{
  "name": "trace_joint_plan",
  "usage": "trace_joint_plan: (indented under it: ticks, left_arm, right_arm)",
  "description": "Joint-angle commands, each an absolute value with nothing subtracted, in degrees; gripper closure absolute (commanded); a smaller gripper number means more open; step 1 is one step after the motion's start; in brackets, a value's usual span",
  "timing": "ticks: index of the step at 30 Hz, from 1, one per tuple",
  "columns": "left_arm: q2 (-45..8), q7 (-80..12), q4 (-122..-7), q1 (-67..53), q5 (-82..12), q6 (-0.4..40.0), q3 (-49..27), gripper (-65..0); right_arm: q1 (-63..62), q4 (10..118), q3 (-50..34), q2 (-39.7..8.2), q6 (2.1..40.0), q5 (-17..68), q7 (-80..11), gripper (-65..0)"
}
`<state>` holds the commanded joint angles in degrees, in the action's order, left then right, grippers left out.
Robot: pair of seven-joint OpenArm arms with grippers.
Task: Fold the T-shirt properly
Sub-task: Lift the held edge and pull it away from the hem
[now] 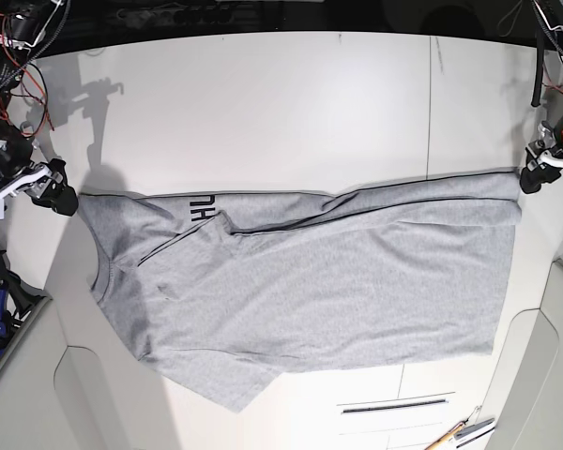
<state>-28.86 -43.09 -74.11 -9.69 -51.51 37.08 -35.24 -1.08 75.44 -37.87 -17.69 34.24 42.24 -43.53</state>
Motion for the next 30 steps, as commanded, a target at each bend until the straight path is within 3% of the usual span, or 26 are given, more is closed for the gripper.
trace_joint_plan:
  ticks: [15, 19, 23, 26, 30]
  left_arm:
    - [-24.60, -34.94, -74.06, -9.67, -43.62, 36.40, -27.62, -36.4]
    - [-24.60, -31.03, -74.06, -9.67, -41.89, 32.38, -26.46, -36.4]
    - [-24.60, -29.30, -74.06, -9.37, -41.69, 31.88, -26.48, -36.4]
    - [-24.60, -27.62, -74.06, -9.15, -40.51, 28.80, -26.48, -36.3]
    - [-24.58, -27.75, -74.06, -6.70, -37.85, 28.69, -26.48, -35.9]
  right_arm:
    - [-1.54, 66.24, -37.58, -13.87, 33.85, 41.54, -38.72, -36.2]
    - [-2.70, 66.24, -36.03, -12.80, 33.78, 40.47, -37.41, -36.2]
    - [-4.01, 66.22, -34.50, -12.78, 33.61, 40.01, -37.28, -36.2]
    - [-4.43, 66.22, -34.20, -11.97, 33.61, 40.01, -37.04, -36.1]
    - [-4.40, 66.19, -32.40, -10.24, 33.41, 37.21, -34.15, -36.0]
